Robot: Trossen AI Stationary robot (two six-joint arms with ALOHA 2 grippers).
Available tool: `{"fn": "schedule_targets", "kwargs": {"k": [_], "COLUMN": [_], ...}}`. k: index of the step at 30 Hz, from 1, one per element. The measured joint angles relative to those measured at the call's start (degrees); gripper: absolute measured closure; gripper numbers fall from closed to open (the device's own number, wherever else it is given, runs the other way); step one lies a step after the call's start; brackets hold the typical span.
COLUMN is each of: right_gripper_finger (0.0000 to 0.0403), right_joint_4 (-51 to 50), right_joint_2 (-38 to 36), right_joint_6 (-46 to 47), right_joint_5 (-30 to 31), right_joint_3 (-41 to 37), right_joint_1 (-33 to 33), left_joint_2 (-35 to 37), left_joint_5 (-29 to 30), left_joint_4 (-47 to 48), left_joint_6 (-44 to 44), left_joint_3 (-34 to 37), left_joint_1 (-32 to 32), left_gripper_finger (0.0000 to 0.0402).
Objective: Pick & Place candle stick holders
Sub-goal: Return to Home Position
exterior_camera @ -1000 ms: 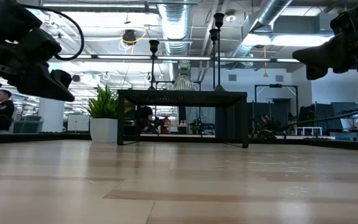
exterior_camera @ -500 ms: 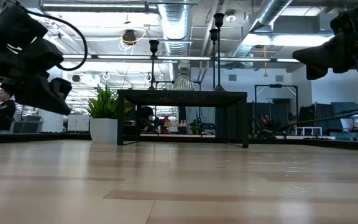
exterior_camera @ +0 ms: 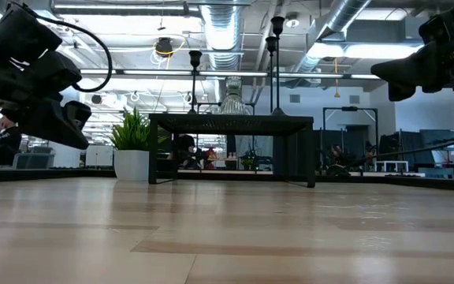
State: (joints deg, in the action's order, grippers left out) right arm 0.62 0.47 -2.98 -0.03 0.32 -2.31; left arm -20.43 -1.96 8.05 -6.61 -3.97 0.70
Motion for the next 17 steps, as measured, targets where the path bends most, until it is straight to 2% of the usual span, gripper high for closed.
{"fn": "schedule_targets", "kwargs": {"k": [17], "right_gripper_finger": [0.0403], "right_joint_4": [0.00], "right_joint_2": [0.00], "right_joint_6": [0.00], "right_joint_5": [0.00], "right_joint_3": [0.00], "right_joint_1": [-0.01], "left_joint_2": [0.00], "left_joint_5": [0.00], "left_joint_4": [-1.13], "left_joint_6": [0.00], "left_joint_3": [-0.02], "left_joint_1": [0.01], "left_gripper_finger": [0.0394]}}
